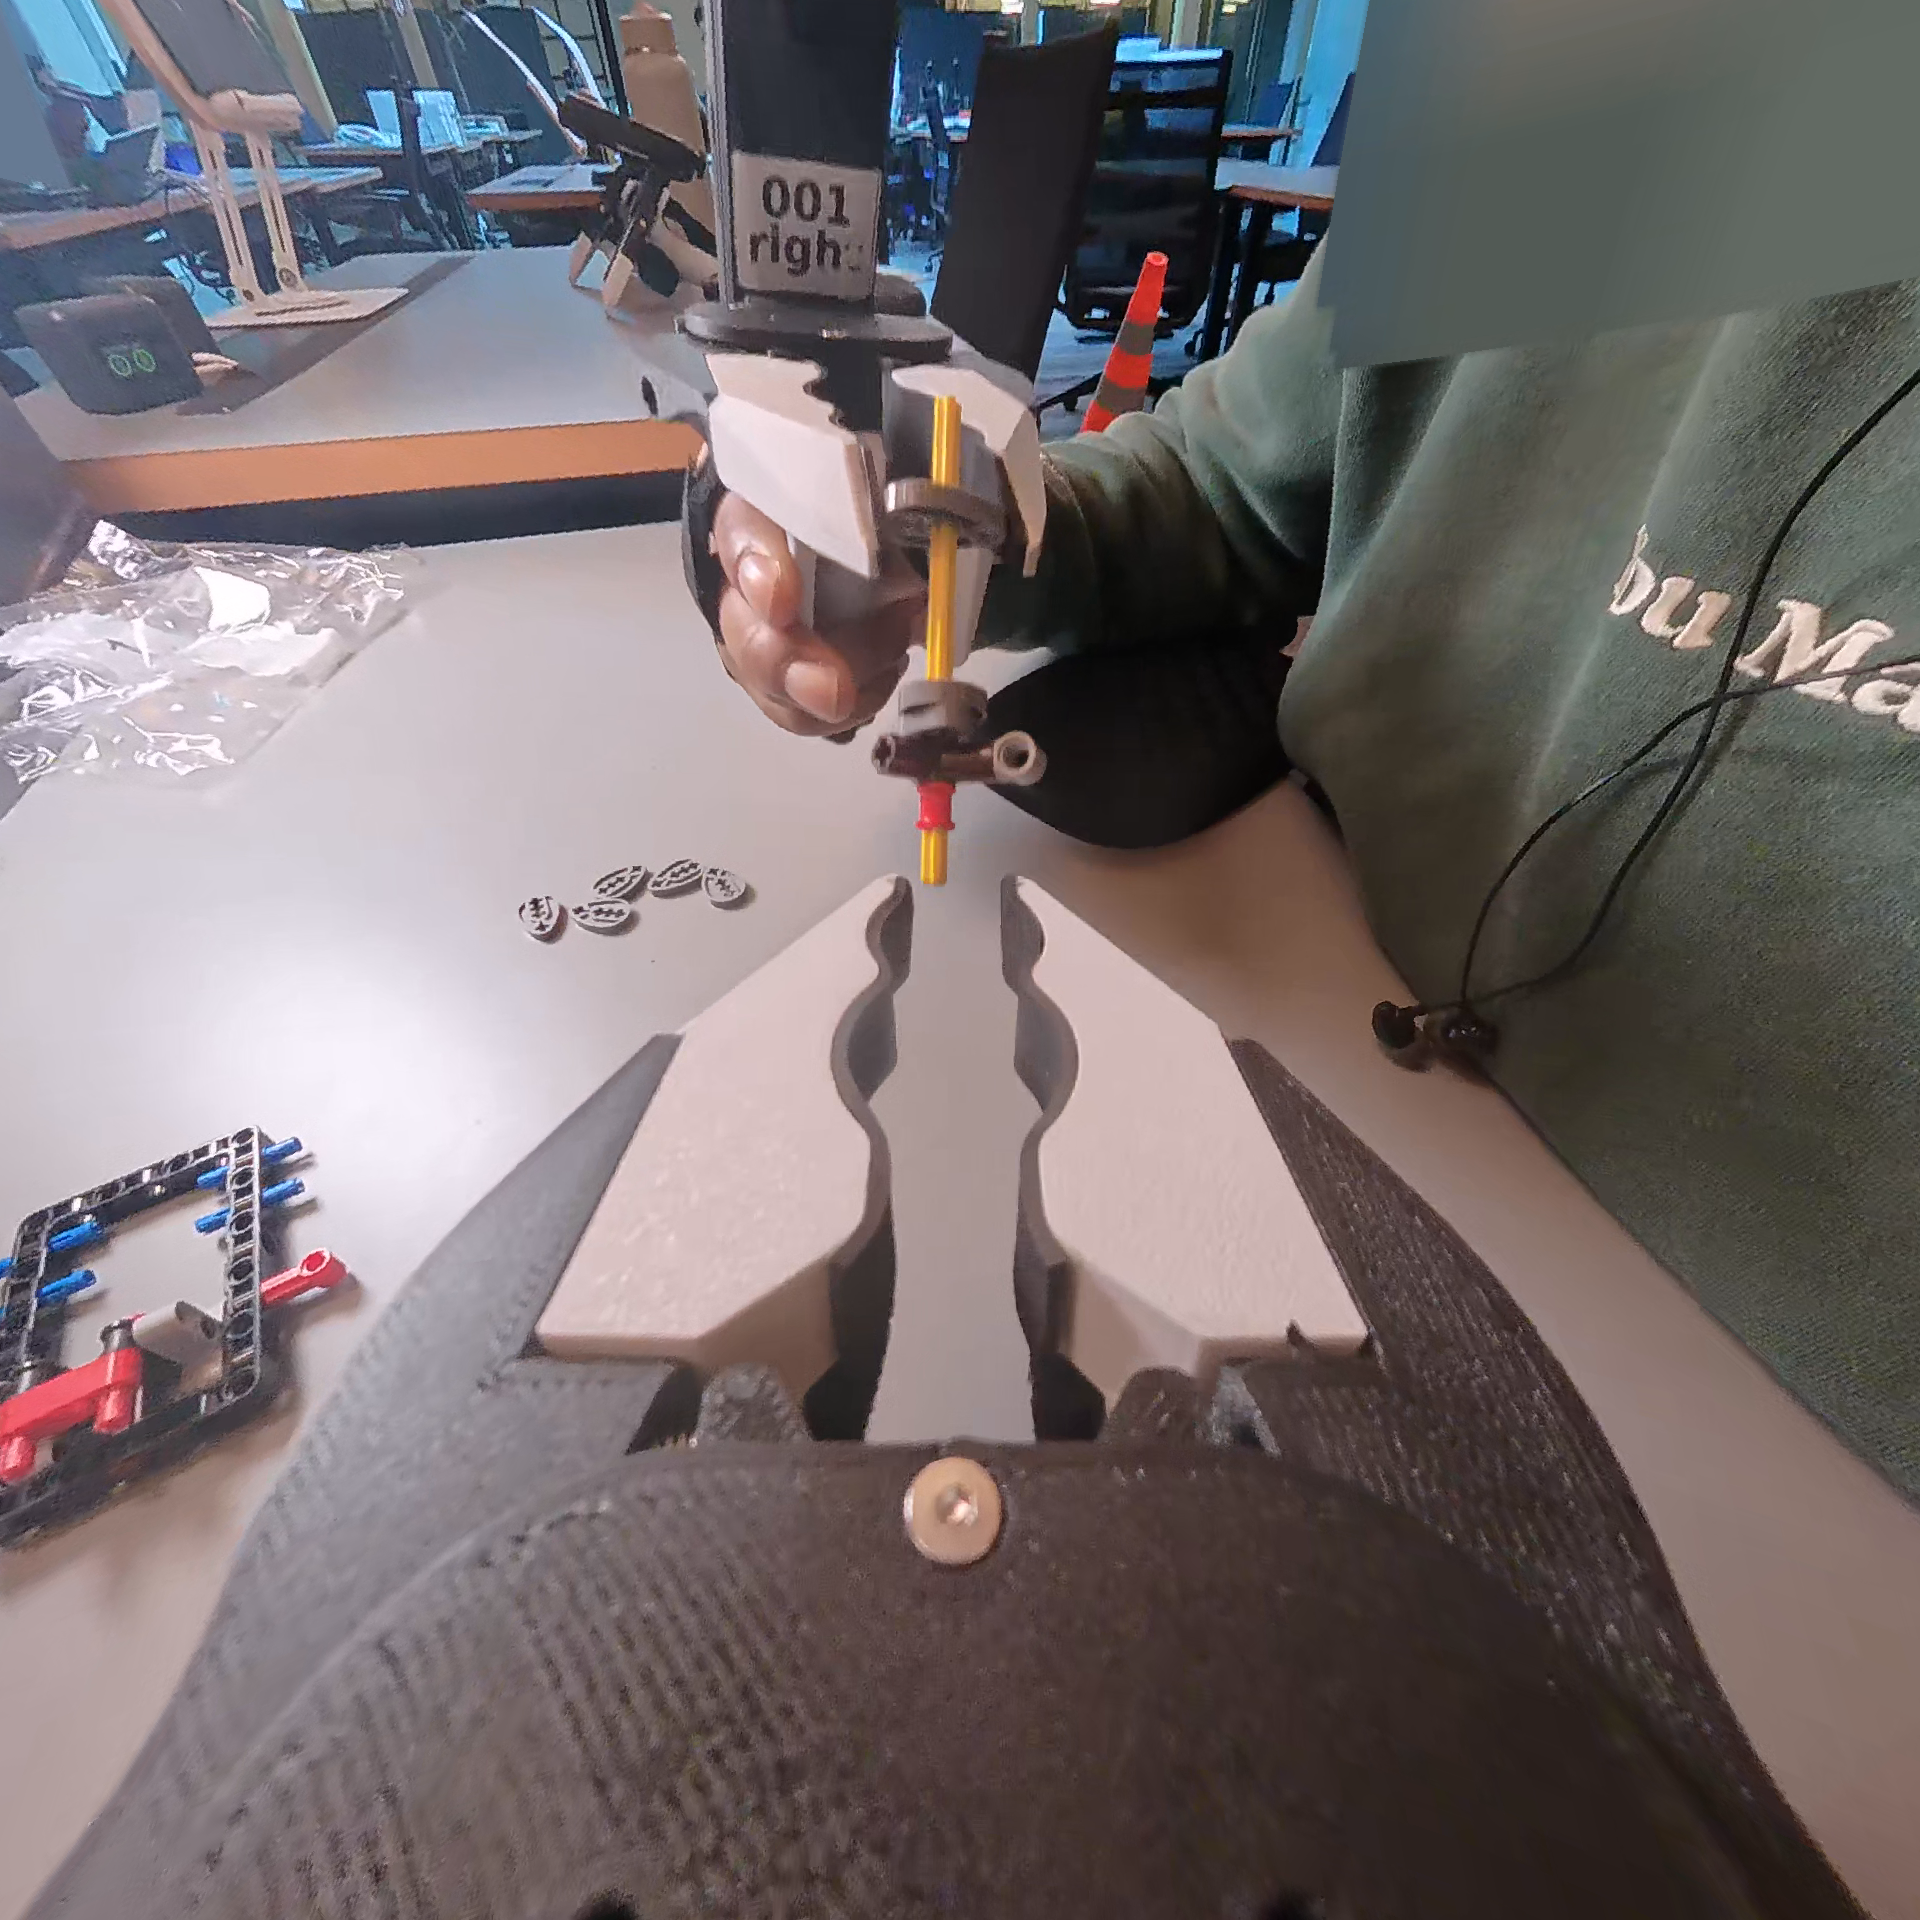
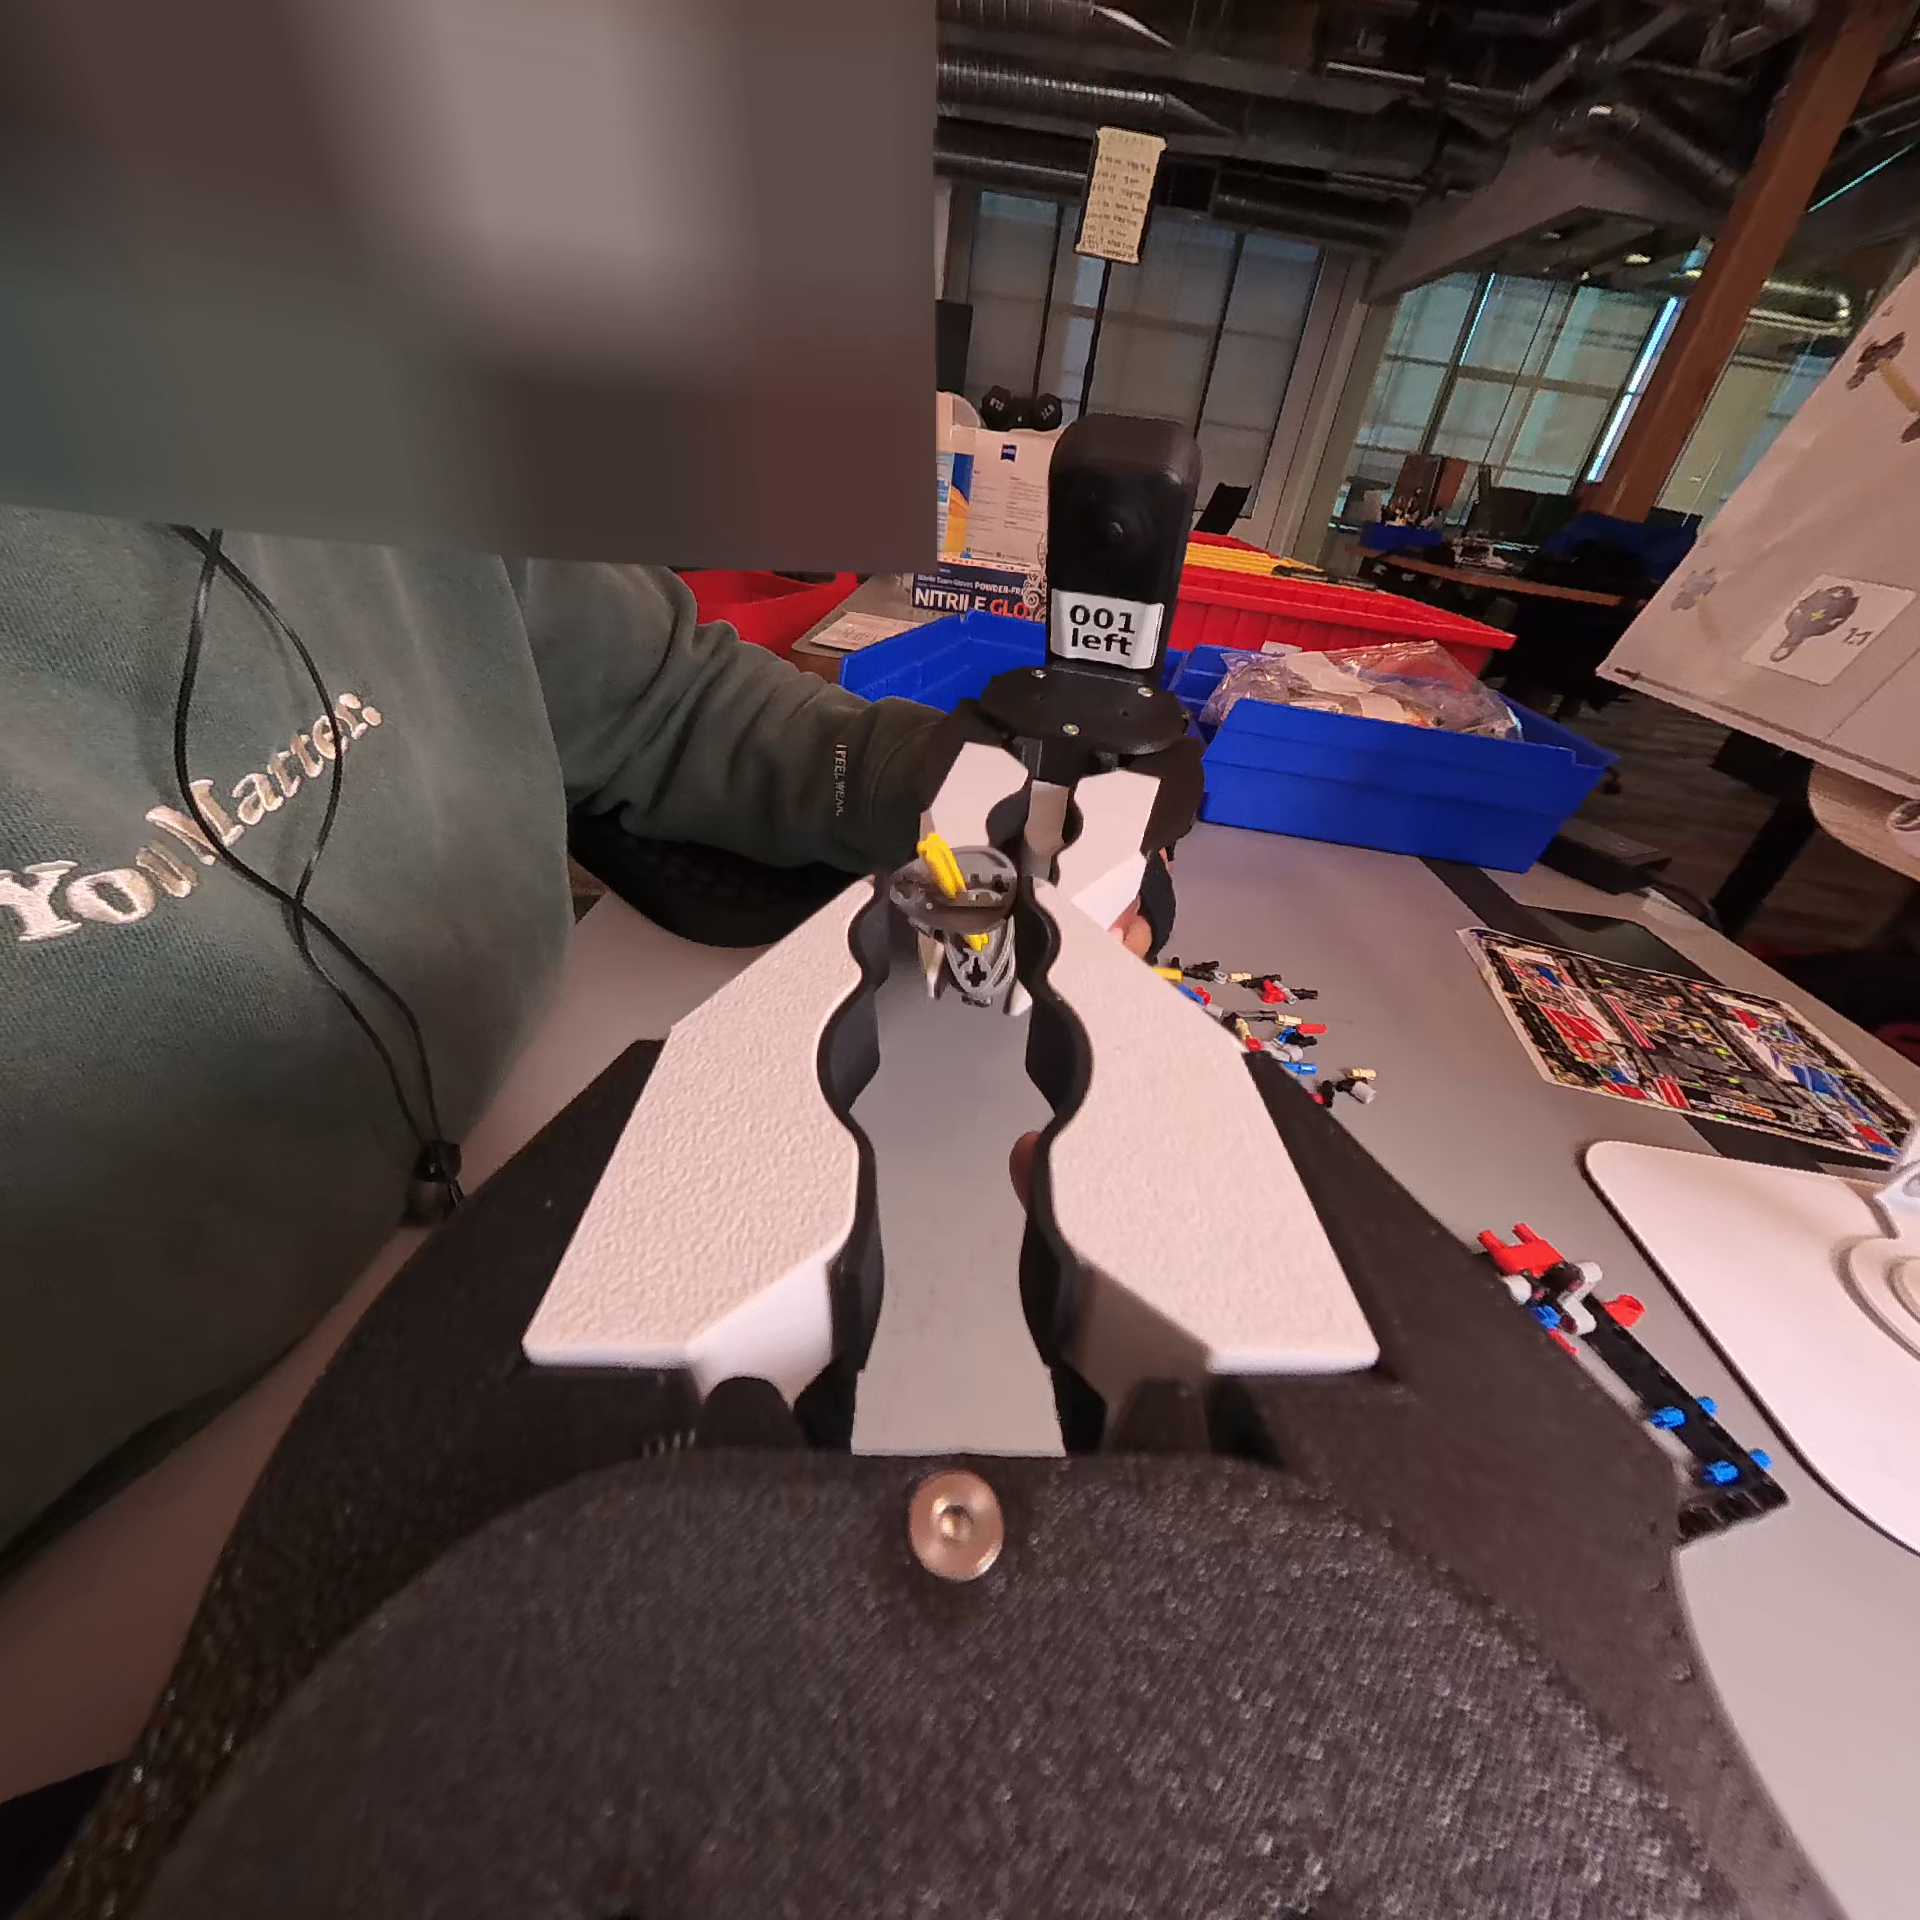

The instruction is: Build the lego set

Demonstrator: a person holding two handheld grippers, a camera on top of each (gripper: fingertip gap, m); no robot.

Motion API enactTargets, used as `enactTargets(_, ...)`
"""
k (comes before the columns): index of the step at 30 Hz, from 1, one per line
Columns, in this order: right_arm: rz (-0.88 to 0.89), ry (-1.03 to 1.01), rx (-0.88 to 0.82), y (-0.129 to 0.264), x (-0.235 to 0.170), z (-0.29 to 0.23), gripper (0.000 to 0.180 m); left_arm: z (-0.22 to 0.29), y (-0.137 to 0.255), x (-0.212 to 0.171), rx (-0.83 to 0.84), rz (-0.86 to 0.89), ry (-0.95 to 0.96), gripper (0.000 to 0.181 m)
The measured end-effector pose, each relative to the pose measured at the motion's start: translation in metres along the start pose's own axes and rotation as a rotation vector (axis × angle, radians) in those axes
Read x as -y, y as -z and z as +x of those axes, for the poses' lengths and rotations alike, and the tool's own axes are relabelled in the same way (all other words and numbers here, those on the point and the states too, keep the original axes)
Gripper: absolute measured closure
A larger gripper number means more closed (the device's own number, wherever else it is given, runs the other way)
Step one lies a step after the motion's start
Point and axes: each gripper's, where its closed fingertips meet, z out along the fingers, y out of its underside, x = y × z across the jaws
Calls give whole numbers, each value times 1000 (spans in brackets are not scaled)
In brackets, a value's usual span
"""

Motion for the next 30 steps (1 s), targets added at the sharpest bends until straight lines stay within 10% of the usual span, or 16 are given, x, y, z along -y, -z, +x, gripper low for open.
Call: enactTargets(30, -200, 113, 14, -25, -33, -13, 157, 6, -9, -11, -39, -47, -12, 179)
